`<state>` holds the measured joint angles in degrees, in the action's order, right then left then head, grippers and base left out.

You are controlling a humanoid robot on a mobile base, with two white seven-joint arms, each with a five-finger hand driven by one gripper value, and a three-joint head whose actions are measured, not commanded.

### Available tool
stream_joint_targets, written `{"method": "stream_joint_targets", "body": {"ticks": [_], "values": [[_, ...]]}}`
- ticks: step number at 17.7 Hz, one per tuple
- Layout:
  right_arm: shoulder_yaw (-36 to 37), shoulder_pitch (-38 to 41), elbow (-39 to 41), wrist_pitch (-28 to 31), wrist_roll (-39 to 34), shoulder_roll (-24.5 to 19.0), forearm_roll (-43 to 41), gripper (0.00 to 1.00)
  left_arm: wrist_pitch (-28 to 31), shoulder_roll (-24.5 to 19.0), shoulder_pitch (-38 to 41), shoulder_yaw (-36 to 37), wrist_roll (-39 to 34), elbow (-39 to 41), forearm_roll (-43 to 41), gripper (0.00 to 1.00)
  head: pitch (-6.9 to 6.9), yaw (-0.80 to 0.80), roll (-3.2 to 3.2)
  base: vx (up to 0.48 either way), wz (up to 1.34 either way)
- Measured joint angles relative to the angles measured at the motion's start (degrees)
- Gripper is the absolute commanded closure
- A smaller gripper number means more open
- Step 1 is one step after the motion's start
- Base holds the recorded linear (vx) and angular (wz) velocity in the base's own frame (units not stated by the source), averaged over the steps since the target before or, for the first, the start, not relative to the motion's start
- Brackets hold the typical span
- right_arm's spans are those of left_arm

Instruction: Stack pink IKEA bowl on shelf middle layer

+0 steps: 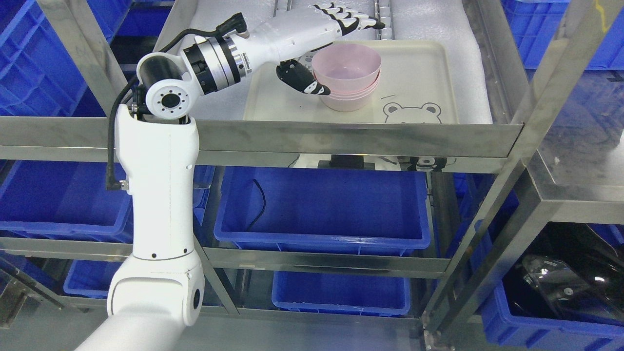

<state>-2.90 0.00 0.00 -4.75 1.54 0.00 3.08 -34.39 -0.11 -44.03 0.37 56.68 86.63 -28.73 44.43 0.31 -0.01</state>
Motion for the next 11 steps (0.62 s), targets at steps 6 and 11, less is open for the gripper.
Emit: {"method": "stream_joint_targets", "body": {"ticks": [6, 11], "values": [[0.0, 0.0, 0.0, 0.0, 0.0, 0.0, 0.0, 0.00, -3.5, 0.0, 10.4, 9.6, -7.3, 0.3, 11.3, 0.00, 0.00, 0.00, 0.00, 0.000, 0.00], [0.0, 0.0, 0.0, 0.0, 0.0, 0.0, 0.0, 0.00, -9.4, 0.1, 23.4, 16.8, -7.3, 0.5, 14.3, 0.00, 0.00, 0.00, 0.00, 0.000, 0.00]]}}
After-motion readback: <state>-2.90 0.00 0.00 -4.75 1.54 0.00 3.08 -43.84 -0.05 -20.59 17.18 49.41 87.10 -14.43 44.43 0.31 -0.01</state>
